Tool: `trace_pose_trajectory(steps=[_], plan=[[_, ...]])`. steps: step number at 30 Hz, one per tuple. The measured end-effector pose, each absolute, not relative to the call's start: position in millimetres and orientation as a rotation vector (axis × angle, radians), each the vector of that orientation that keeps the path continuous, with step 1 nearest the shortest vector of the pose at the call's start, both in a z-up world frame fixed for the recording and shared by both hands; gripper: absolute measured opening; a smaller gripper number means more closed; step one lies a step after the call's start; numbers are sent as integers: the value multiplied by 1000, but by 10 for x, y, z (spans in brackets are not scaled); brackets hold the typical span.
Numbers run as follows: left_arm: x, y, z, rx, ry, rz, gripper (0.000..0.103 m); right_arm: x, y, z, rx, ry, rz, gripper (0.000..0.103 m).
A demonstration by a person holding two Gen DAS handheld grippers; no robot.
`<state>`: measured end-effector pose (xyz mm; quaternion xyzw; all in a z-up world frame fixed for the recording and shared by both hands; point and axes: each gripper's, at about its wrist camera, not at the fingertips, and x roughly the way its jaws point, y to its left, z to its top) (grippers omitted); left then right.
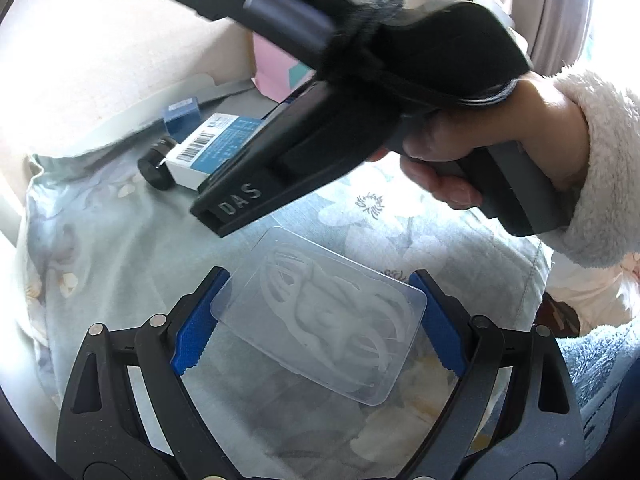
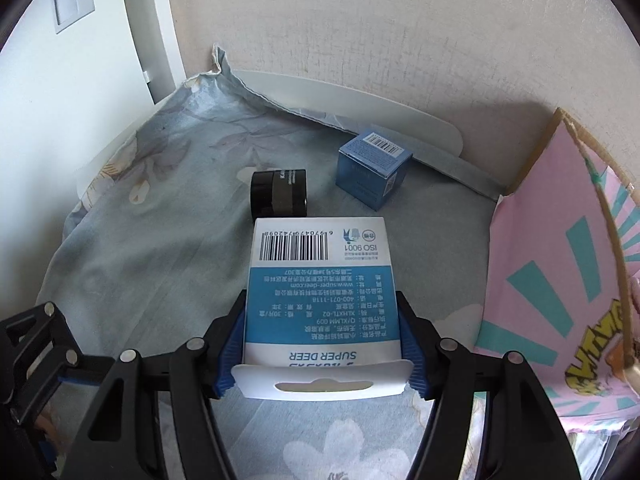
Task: Organize objects
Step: 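Carry the plastic tray and white-blue box with both grippers over the cardboard box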
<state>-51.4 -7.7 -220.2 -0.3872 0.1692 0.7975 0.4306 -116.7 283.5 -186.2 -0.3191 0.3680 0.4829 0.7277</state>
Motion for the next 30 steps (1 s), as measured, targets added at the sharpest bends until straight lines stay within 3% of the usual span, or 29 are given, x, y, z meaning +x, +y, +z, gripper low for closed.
trace_pose_trajectory(steps=[12, 21, 30], plan=[[-497, -227, -1488, -941, 326, 2054, 89, -1246, 2476, -963, -638, 768, 1056, 62], [-521, 62, -843, -901, 287, 2129, 89, -1192, 2067, -195, -565, 724, 1036, 62], [-482, 460, -559, -900, 299, 2155, 89, -968, 1709, 184, -494, 705, 996, 62]])
